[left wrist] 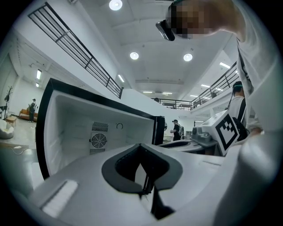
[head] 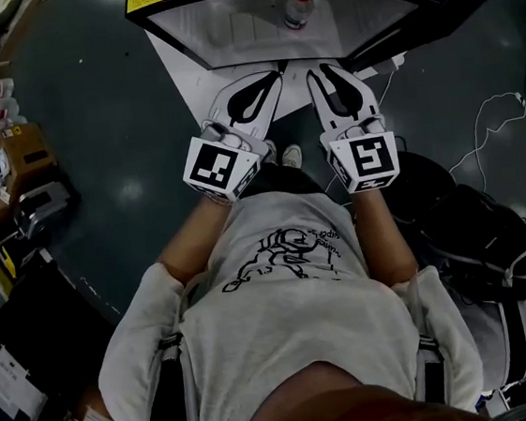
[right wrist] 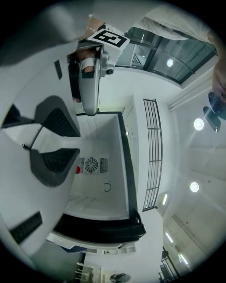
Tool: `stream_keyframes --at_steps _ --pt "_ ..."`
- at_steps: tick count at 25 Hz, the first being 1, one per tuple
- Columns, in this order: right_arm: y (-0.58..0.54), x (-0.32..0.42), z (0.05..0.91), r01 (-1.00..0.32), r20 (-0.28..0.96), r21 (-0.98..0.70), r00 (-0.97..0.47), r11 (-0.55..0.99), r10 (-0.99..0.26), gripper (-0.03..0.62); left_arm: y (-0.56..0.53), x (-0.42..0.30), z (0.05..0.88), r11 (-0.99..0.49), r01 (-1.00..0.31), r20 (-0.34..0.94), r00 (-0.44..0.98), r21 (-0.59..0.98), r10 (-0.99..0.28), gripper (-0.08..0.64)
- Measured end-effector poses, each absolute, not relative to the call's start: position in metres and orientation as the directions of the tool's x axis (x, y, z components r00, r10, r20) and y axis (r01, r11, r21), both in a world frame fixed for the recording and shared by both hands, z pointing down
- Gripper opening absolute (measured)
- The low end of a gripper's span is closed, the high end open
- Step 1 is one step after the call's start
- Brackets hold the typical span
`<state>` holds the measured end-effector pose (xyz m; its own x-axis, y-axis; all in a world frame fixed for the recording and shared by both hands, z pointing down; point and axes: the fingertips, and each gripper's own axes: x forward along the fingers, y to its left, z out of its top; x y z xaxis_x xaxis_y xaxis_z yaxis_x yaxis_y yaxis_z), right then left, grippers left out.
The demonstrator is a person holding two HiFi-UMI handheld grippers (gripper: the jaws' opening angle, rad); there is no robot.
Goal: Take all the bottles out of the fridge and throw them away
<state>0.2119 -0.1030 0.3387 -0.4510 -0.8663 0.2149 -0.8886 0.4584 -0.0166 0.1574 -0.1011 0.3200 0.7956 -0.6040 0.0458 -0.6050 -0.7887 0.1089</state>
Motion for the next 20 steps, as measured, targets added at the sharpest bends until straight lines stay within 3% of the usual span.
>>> stream_keyframes --at_steps 20 --pt "-0.157 0.231 0.366 -0.893 0.212 0.040 -0.430 0.448 -0.877 0.104 -0.155 0.175 0.351 -0.765 -0.639 0.061 0.769 0.079 -0.636 0.009"
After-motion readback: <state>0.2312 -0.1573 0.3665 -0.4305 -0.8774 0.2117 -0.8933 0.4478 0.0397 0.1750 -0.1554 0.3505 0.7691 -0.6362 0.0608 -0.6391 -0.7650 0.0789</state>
